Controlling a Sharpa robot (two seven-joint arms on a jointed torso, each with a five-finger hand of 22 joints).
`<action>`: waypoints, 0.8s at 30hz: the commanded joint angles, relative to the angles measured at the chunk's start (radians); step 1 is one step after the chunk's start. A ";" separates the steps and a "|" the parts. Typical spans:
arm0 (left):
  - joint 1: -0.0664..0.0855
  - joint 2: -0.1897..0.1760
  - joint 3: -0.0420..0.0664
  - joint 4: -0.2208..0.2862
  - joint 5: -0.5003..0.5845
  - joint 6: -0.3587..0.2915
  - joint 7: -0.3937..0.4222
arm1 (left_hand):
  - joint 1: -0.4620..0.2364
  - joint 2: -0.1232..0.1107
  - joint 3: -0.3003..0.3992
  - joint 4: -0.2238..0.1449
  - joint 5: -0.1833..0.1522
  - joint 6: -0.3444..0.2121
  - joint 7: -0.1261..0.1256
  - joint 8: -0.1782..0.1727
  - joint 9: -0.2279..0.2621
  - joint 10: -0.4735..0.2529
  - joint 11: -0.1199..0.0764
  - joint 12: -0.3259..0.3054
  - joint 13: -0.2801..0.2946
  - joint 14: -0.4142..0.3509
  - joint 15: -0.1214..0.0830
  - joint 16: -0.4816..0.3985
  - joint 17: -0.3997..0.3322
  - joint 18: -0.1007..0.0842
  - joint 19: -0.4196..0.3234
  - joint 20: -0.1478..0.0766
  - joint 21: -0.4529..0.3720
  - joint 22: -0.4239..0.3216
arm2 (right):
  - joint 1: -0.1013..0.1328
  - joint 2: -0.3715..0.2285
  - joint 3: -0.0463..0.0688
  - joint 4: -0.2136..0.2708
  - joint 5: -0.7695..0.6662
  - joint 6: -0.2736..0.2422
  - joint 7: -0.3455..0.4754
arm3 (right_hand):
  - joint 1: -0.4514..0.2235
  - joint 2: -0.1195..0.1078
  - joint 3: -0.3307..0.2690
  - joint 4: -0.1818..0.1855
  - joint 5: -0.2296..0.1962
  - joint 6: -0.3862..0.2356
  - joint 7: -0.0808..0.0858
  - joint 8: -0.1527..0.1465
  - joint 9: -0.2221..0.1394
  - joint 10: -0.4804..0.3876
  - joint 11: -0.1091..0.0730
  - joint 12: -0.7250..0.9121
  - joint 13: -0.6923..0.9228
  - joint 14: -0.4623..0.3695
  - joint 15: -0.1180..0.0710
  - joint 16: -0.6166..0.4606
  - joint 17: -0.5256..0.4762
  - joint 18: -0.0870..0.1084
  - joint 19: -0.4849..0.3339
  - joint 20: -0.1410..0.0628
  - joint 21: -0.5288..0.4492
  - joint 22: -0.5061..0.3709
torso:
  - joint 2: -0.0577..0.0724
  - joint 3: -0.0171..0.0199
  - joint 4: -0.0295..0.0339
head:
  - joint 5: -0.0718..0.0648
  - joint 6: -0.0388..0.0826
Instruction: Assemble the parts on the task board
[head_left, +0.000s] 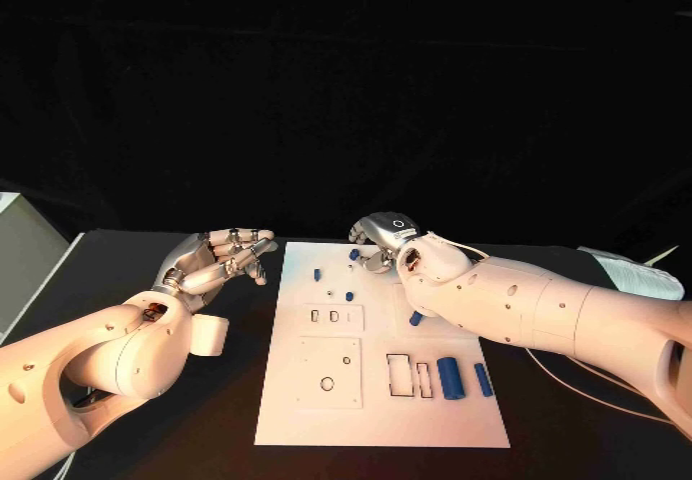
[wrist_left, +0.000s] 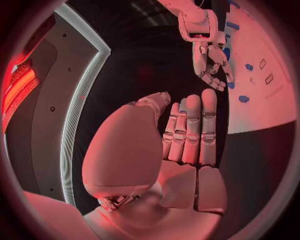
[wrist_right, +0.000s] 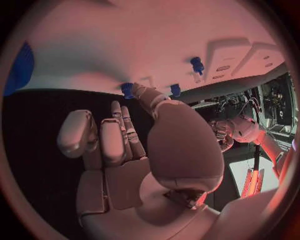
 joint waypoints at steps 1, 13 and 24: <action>0.001 0.001 0.001 0.002 -0.004 0.013 0.003 | -0.008 0.001 0.004 0.000 -0.004 -0.007 0.001 0.004 0.001 -0.003 0.002 0.005 0.001 -0.003 0.000 0.003 0.001 0.006 -0.007 -0.002 0.003 0.001 | 0.000 -0.002 0.000 0.000 0.004 0.003 0.017 | 0.077 0.017 -0.167 0.060 -0.004 -0.017 -0.006 -0.017 -0.006 -0.052 0.009 -0.003 -0.011 -0.003 0.008 -0.009 -0.026 0.016 -0.001 0.010 -0.029 -0.027 | 0.000 -0.0002 0.0001 | 0.001 0.001; 0.001 -0.003 0.001 -0.003 -0.004 0.015 0.001 | -0.008 0.001 0.004 0.000 -0.004 -0.007 0.001 0.004 0.001 -0.003 0.002 0.005 0.001 -0.003 0.000 0.003 0.001 0.006 -0.007 -0.002 0.003 0.001 | 0.003 -0.119 0.005 0.116 0.058 -0.045 0.011 | 0.192 0.016 -0.189 0.214 0.028 0.022 0.012 -0.014 -0.005 0.046 -0.010 0.030 0.003 0.005 -0.008 0.015 -0.008 0.011 0.020 -0.004 -0.020 -0.001 | -0.002 0.0034 -0.0070 | -0.002 0.006; 0.000 -0.002 0.001 -0.017 -0.003 0.021 0.003 | -0.009 0.001 0.005 0.000 -0.004 -0.008 0.001 0.004 0.002 -0.005 0.003 0.004 0.001 -0.003 0.000 0.004 0.001 0.006 -0.009 -0.001 0.006 0.003 | 0.024 -0.284 0.019 0.257 0.268 -0.002 0.018 | 0.163 -0.049 -0.123 0.210 0.111 0.055 -0.017 0.006 0.010 0.326 -0.073 0.884 0.834 0.045 -0.048 0.131 0.196 -0.027 0.071 -0.041 0.134 0.192 | -0.010 0.0173 -0.0289 | 0.002 0.014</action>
